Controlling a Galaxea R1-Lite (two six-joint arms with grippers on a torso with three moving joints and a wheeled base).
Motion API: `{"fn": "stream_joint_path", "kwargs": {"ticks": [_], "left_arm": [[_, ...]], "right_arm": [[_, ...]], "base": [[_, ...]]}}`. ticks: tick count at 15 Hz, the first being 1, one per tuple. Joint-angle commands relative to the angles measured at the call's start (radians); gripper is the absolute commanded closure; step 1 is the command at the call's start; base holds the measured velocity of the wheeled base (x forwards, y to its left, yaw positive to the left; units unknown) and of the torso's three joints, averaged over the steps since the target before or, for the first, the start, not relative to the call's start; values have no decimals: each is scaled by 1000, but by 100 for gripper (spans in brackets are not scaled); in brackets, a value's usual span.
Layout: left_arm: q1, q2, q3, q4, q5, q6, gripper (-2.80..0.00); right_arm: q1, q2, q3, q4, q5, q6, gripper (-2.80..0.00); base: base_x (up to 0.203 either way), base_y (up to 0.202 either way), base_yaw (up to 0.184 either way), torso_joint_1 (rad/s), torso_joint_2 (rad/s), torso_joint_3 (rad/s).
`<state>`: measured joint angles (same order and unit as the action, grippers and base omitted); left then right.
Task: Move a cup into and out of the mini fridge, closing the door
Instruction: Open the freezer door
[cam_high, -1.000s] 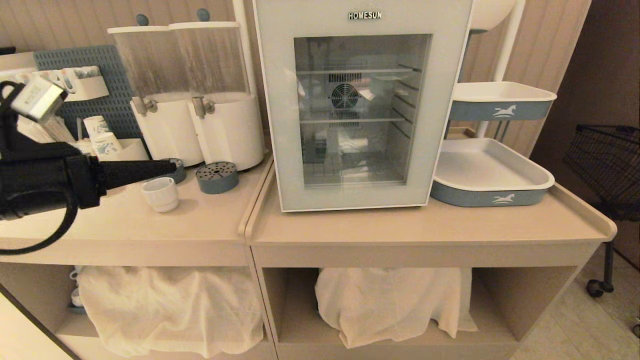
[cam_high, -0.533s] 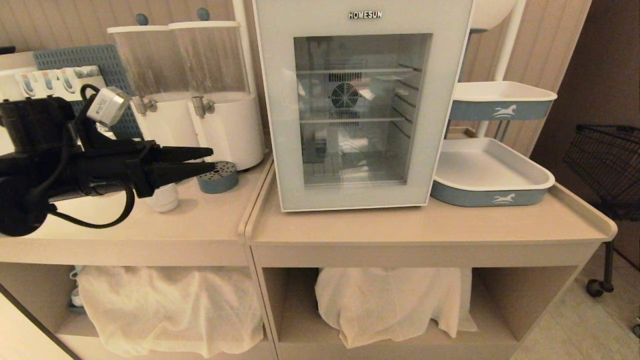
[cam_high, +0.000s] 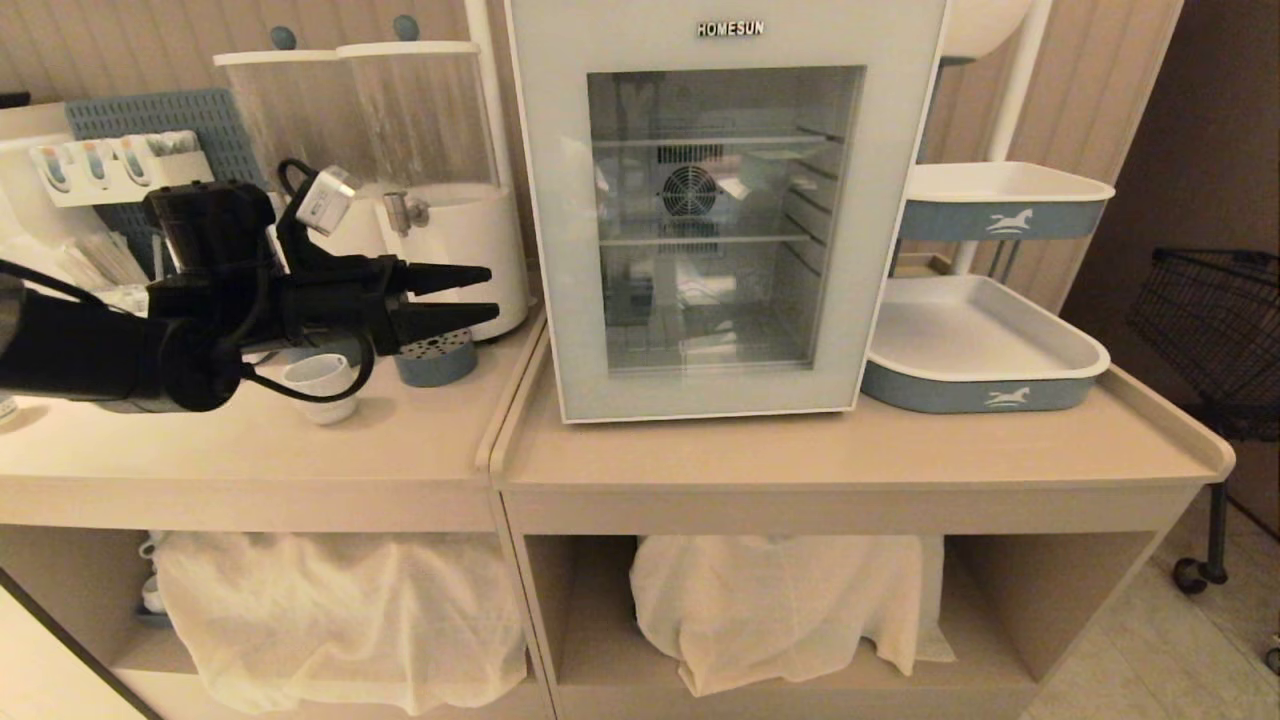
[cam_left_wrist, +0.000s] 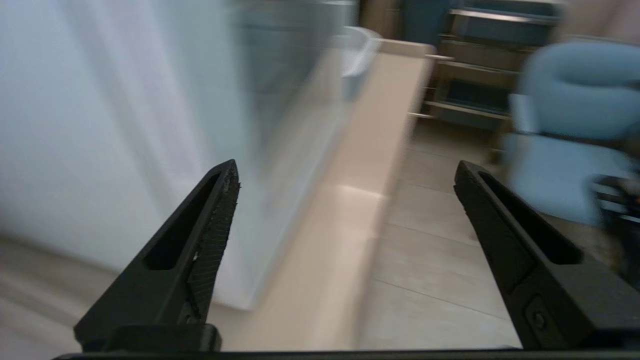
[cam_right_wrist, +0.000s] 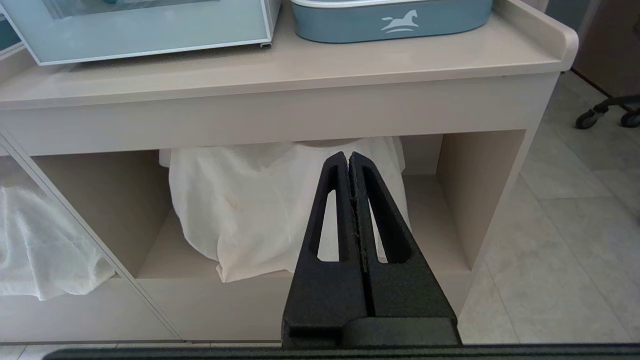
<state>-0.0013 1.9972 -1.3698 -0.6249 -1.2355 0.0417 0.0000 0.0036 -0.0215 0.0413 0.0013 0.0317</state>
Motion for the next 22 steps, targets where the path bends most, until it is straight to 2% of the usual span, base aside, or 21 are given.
{"fn": "stream_joint_path", "kwargs": {"ticks": [1, 3, 5, 9, 12, 18, 22], "left_arm": [[-3, 72, -69, -5, 49, 1, -280], [-17, 139, -154, -3, 172, 3, -280], [-49, 185, -200, -1, 225, 3, -280], [-110, 216, -198, -7, 220, 4, -280], [-127, 212, -198, -7, 220, 11, -280], [-137, 189, -194, -6, 218, 15, -280], [-137, 152, -141, -7, 217, 7, -280]], "right_arm": [[1, 1, 0, -1, 0, 1, 0], [0, 1, 0, -1, 0, 1, 0], [0, 1, 1, -1, 0, 1, 0], [1, 1, 2, -3, 0, 2, 0], [0, 1, 2, -4, 0, 2, 0], [0, 1, 2, -3, 0, 2, 0], [0, 1, 2, -1, 0, 2, 0]], "base": [[0, 0, 0, 0, 0, 0], [0, 0, 0, 0, 0, 0], [0, 0, 0, 0, 0, 0], [0, 0, 0, 0, 0, 0], [0, 0, 0, 0, 0, 0], [0, 0, 0, 0, 0, 0], [0, 0, 0, 0, 0, 0]]}}
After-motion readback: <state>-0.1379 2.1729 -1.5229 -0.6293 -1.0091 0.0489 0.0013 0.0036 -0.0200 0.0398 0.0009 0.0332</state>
